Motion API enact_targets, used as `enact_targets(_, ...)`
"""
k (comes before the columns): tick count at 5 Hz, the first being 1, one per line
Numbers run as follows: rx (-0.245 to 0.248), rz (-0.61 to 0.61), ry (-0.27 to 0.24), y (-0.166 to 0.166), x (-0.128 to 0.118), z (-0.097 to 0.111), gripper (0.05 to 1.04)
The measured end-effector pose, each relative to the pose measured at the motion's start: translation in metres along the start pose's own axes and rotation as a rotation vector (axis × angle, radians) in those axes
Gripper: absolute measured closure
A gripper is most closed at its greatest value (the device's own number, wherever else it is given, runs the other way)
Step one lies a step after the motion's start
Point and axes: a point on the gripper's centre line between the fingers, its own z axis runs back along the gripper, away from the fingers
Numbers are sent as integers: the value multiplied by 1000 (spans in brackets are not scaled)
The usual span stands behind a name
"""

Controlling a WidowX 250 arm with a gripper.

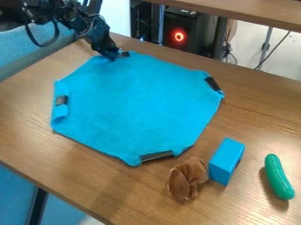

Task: Fold the cloth from top left to bottom right

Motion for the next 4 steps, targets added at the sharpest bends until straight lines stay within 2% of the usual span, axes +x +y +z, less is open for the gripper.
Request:
enact_targets(1, -74, 23, -42, -4, -3, 19, 1020)
enact_targets(2, -111, -43, -158, -13, -6, 58, 1030)
enact_targets(4, -199, -229, -273, -63, -48, 111, 1031)
